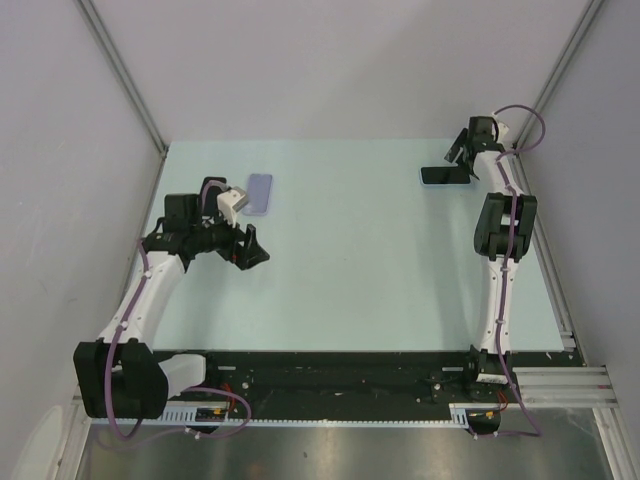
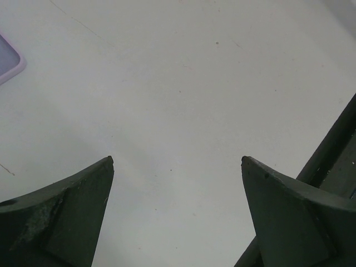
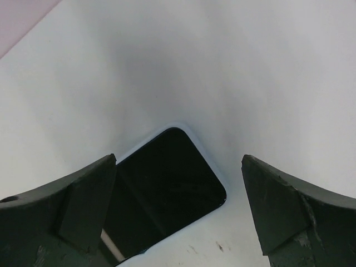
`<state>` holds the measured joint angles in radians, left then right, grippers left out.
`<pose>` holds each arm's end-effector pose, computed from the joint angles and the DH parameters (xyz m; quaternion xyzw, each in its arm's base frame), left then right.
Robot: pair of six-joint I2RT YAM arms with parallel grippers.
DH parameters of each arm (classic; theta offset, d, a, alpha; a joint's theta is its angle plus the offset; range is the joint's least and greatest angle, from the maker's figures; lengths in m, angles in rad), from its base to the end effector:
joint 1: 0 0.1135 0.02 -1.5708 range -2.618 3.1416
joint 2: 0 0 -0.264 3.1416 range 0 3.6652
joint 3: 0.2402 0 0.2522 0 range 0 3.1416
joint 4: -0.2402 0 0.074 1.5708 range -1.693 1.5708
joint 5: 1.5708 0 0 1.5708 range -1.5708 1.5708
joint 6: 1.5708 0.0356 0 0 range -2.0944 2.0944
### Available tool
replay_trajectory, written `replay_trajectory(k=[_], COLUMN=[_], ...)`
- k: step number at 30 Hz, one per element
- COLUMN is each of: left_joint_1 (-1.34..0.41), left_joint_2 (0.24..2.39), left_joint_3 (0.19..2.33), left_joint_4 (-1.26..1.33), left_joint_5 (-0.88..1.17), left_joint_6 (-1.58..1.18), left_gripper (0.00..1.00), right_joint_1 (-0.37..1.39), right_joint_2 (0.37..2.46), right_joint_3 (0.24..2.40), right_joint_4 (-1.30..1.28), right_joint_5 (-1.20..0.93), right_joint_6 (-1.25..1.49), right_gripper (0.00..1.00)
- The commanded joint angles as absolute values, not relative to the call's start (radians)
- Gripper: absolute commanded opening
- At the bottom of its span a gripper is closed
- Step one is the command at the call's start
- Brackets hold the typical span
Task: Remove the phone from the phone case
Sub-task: Place the phone case at the center of the board, then move the phone to the center of the board.
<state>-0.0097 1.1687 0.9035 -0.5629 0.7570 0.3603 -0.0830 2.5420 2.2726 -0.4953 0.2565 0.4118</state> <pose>0.2361 -0.0267 0.2766 0.2911 0.8264 -0.2803 0.3921 0.5656 -0.0561 0.1800 0.2721 0.8723 -0.0524 0.4030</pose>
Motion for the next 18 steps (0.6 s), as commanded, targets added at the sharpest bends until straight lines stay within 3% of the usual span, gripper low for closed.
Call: replay_trajectory(k=[1, 10, 18], left_joint_1=[-0.003, -0.003, -0.003], left_joint_2=[1.143, 1.155, 1.146], left_joint_3=[0.896, 0.890, 0.881], left_joint_4=[-0.538, -0.532, -0.529], left_joint_5=[0.811, 0.825, 0.842], left_joint_6=[0.399, 0.400, 0.408], left_gripper=[1.00, 1.00, 1.00], right_joint_1=[-0.104, -0.101, -0.020], right_joint_2=[2.576, 2.585, 2.461], right_joint_3=[2.347, 2.304, 2.076], right_joint_4=[-0.548, -0.554, -0.519], right_joint_5=[0.137, -0.193, -0.198], right_joint_6=[0.485, 0.473, 0.413], right_gripper=[1.00, 1.00, 1.00])
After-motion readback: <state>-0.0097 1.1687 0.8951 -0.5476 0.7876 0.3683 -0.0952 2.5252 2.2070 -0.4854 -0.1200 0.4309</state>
